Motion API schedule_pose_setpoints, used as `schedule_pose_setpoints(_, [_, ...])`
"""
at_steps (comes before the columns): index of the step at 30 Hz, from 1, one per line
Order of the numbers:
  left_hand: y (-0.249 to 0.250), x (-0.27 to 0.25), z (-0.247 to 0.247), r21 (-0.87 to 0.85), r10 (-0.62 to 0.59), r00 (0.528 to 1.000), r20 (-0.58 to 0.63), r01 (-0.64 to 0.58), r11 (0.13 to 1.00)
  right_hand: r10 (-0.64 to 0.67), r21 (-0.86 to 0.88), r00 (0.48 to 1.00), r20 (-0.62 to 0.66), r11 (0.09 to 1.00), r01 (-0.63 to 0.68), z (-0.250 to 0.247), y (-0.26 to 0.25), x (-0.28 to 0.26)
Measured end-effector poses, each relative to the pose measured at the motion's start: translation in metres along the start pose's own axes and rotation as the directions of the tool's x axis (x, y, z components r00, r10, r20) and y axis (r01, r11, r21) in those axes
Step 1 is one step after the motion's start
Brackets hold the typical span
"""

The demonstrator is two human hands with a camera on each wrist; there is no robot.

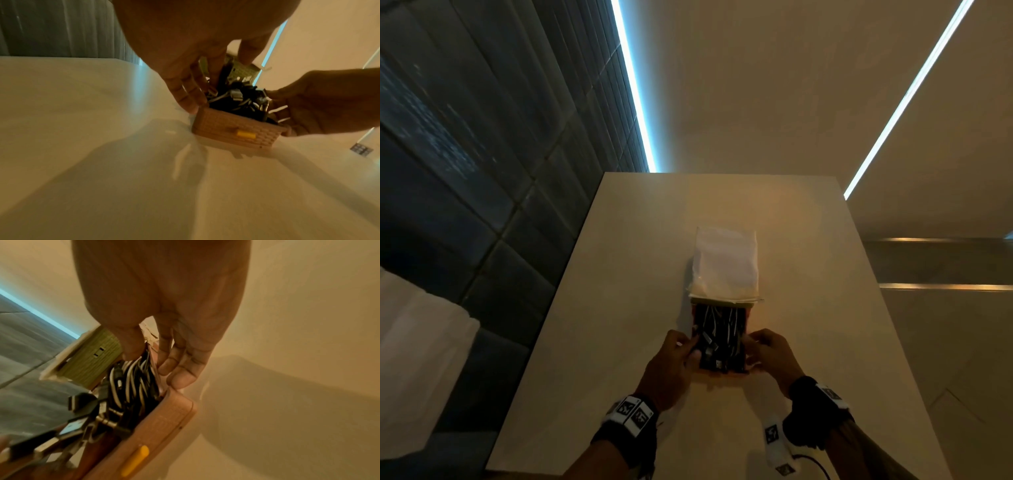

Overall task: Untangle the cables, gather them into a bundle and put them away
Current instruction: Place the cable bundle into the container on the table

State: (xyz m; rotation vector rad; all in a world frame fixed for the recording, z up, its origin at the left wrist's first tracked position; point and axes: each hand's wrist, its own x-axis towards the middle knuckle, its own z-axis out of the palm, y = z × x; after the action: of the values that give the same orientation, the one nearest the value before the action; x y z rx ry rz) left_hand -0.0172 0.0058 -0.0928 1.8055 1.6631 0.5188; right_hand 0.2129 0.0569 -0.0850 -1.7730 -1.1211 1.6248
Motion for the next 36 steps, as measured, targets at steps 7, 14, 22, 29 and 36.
schedule_pose_setpoints(7, [0.010, 0.020, 0.002, -0.118, -0.134, 0.990, 0.049, 0.139, 0.983, -0.031, -0.160, 0.988, -0.153, 0.987, 0.006, 0.013, 0.009, 0.006])
schedule_pose_setpoints(14, [0.018, 0.018, 0.012, -0.120, -0.248, 0.956, -0.155, 0.231, 0.965, -0.123, -0.194, 0.969, -0.215, 0.978, 0.081, 0.018, 0.006, -0.004])
schedule_pose_setpoints(22, [0.009, 0.019, 0.020, -0.109, -0.240, 0.957, -0.165, 0.224, 0.968, -0.325, -0.527, 0.946, 0.020, 0.800, 0.286, 0.019, 0.007, -0.016])
schedule_pose_setpoints(29, [0.007, 0.016, 0.005, -0.141, -0.199, 0.978, -0.060, 0.189, 0.972, -0.260, -0.664, 0.964, 0.061, 0.710, 0.234, 0.035, 0.007, -0.014])
schedule_pose_setpoints(36, [0.035, 0.032, 0.001, 0.120, -0.328, 0.944, -0.038, 0.330, 0.936, -0.285, -0.552, 0.953, 0.107, 0.780, 0.295, 0.019, 0.006, -0.009])
